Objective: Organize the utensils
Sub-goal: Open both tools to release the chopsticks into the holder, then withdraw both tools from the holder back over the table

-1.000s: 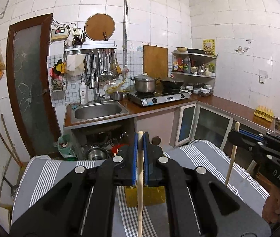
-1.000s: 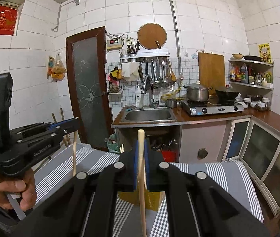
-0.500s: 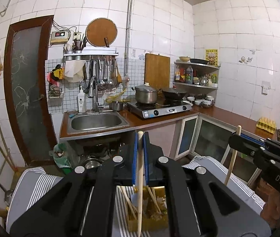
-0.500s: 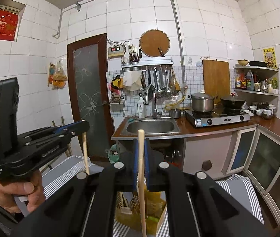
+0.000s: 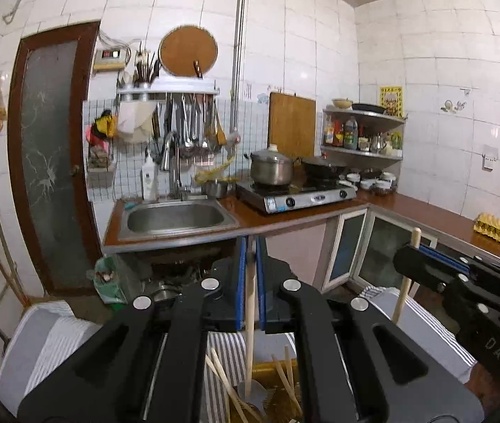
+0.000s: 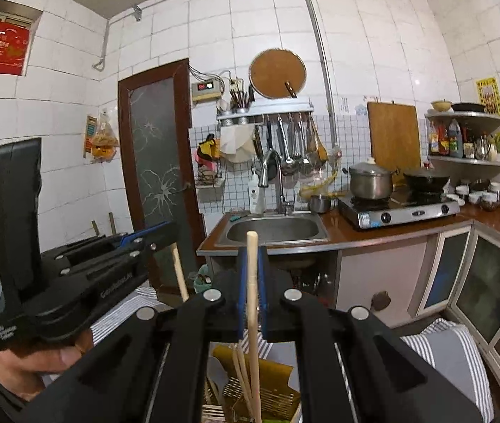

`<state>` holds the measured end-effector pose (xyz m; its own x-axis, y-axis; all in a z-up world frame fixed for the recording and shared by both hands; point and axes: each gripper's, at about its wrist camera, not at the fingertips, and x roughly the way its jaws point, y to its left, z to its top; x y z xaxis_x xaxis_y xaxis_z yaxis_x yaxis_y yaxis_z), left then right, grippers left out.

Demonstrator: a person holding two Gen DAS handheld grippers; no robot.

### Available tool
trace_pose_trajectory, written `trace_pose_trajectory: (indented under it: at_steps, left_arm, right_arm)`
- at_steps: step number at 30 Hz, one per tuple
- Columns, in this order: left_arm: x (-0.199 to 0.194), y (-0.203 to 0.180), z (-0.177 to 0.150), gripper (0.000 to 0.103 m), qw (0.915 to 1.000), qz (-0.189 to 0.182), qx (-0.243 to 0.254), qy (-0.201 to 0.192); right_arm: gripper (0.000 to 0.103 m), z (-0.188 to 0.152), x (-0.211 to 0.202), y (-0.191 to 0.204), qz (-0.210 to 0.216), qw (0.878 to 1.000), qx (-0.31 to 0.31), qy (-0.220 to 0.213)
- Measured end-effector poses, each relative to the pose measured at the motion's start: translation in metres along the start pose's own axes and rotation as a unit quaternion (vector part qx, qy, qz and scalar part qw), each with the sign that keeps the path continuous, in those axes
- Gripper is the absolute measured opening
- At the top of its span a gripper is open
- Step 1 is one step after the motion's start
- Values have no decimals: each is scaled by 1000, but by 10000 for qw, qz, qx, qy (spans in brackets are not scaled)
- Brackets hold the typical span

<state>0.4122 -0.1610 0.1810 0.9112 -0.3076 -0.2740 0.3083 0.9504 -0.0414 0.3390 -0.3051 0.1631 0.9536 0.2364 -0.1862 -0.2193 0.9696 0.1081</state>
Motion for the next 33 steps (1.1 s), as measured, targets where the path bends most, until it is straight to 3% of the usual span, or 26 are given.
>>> trace_pose_trajectory:
  at_steps: [9,11,12,13,19,21,25,33]
  left_arm:
    - [16,6,-18,5,9995,7,42,314]
    - [14,8,-20,11,9994,2,48,347]
    - [12,8,-20,14,9994,16,52,344]
    - [9,9,-21,15,9994,29,47,354]
    - [-23,25,-40,25,9984,225,-46,514]
    - [-39,35,-55,32,9974,303,-121,644]
    - [-70,52,-103,34,9921,500,-273,1114]
    - [-132,51,-234,36,9738,424,-620,2148]
  right_arm:
    - [7,-18,22,-13,-82,9998,127,159]
    - [14,-17,20,-15,-104,9997,164,138]
    - [28,-17,19,-15,-107,9997,184,125]
    - [35,-16,15,-16,-94,9997,216,87]
    - [35,-25,-20,-27,-480,9984,193,239]
    - [35,-42,-35,-34,-661,9961,165,568]
    - [35,-98,-73,-53,-1015,9876,369,1137]
    - [42,-234,-151,-74,-1471,9592,977,2209]
